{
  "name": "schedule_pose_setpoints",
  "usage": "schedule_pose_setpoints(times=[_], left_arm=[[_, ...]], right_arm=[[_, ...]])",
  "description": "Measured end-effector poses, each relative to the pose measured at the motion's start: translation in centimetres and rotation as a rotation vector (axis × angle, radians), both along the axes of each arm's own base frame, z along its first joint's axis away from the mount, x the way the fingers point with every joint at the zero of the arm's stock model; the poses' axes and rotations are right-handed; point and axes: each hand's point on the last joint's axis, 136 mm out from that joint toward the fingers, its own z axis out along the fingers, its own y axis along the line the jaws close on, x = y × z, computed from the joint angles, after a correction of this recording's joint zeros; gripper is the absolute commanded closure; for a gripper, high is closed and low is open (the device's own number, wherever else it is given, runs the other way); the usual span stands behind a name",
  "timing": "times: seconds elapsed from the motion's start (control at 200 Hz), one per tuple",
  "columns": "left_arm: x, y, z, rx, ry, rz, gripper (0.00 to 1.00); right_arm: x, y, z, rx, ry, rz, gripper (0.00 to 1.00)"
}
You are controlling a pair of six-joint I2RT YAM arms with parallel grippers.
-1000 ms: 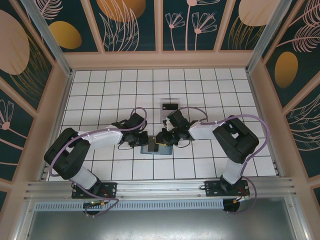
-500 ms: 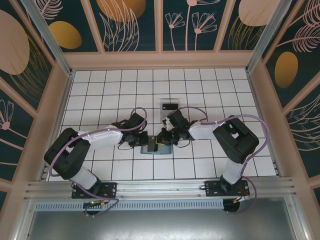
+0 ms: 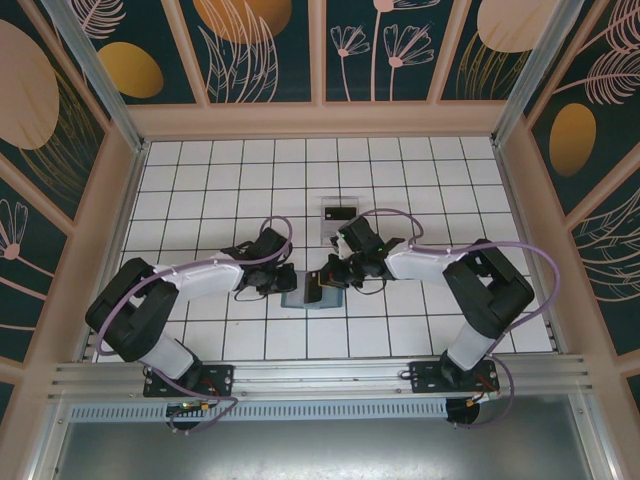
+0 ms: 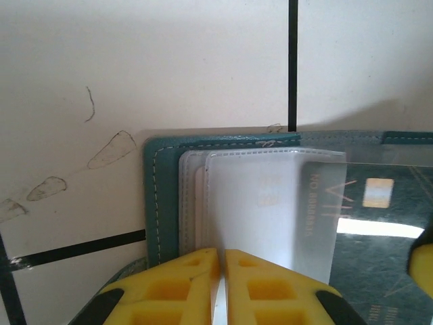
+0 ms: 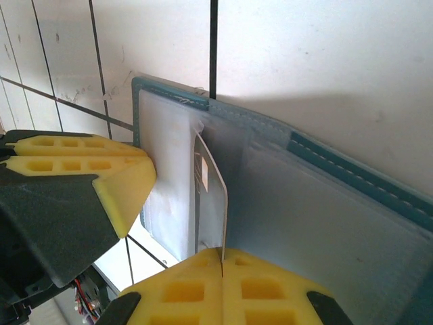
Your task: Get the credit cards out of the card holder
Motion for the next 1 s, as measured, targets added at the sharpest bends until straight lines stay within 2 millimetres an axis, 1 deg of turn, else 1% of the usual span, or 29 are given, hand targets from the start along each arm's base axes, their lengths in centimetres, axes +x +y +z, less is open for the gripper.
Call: schedule_pose_setpoints(times=[0.3,0.405,0.535,0.646,0.871,1.001], left_arm=[[-0.6,0.0,0.2,-0.012,0.000,0.011,0.85],[-0.9,0.2,0.3,-0.004,0.006,0.016,0.83],[-1.1,0.9,0.7,0.017,-0.001,0.029,0.82],[-0.8,1.3,1.6,0.023,-0.031,0.045,0.82],[0.4,1.2,4.3,-0.004,-0.120,0.067,0.81],[1.1,1.6,5.4,-0.011,-0.162,0.092,0.80]], right_arm=[[-0.3,-1.5,1.3,-0.044,-0.027,-0.010,0.99],[0.0,-1.7,2.5,-0.047,-0.054,-0.010,0.99],[1.4,-1.6,4.9,-0.032,-0.128,-0.016,1.00],[2.7,-1.9,6.6,-0.032,-0.192,-0.024,1.00],[5.4,-3.3,8.6,-0.109,-0.343,-0.005,1.00],[7.3,-4.4,10.2,-0.170,-0.456,0.037,1.00]])
